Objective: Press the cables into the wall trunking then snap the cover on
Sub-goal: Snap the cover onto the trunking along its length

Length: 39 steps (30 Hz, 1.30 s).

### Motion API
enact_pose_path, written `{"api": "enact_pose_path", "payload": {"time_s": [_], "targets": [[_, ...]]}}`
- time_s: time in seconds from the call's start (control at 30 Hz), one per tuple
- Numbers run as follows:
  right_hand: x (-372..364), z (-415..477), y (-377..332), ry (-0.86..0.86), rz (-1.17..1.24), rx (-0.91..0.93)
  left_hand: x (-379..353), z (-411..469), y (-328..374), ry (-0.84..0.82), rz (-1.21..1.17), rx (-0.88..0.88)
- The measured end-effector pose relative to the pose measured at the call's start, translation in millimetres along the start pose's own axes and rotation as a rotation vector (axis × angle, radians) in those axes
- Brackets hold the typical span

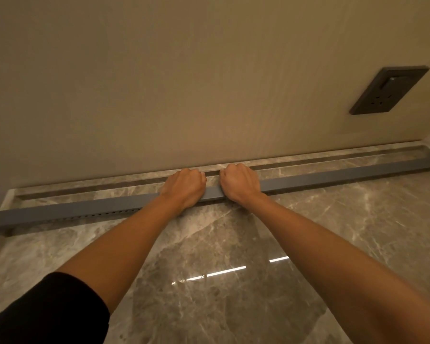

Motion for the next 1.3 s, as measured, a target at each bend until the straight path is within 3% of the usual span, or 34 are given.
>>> {"api": "enact_pose_path", "payload": {"time_s": [0.27, 0.5, 0.9, 1.3], "targets": [[6.9, -7.5, -10.7, -0.030, 0.023, 0.087, 22.0, -16.2, -42.8, 0.052, 0.057, 0.112], [-8.3, -25.7, -71.5, -0.103, 0.116, 0.210, 41.4, -29.9, -89.5, 0.005, 0.149, 0.187], [-44.4, -34.1, -170.2, -0.137, 0.150, 0.093, 67.0, -39.7, -184.0, -0.035, -0.020, 0.181], [-55.5, -38.9, -192.7, -0.108, 0.037, 0.033, 58.2, -39.3, -194.0, -0.043, 0.030, 0.092]]}}
Point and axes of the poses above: each hand's wrist, its own z-axis towards the middle knuckle, its own x-axis out of the back of the hand, y = z × x, the point moved 3 cm from there along z, towards the middle knuckle, and after that the axes turned 11 degrees about y, right-handed, at the moved point
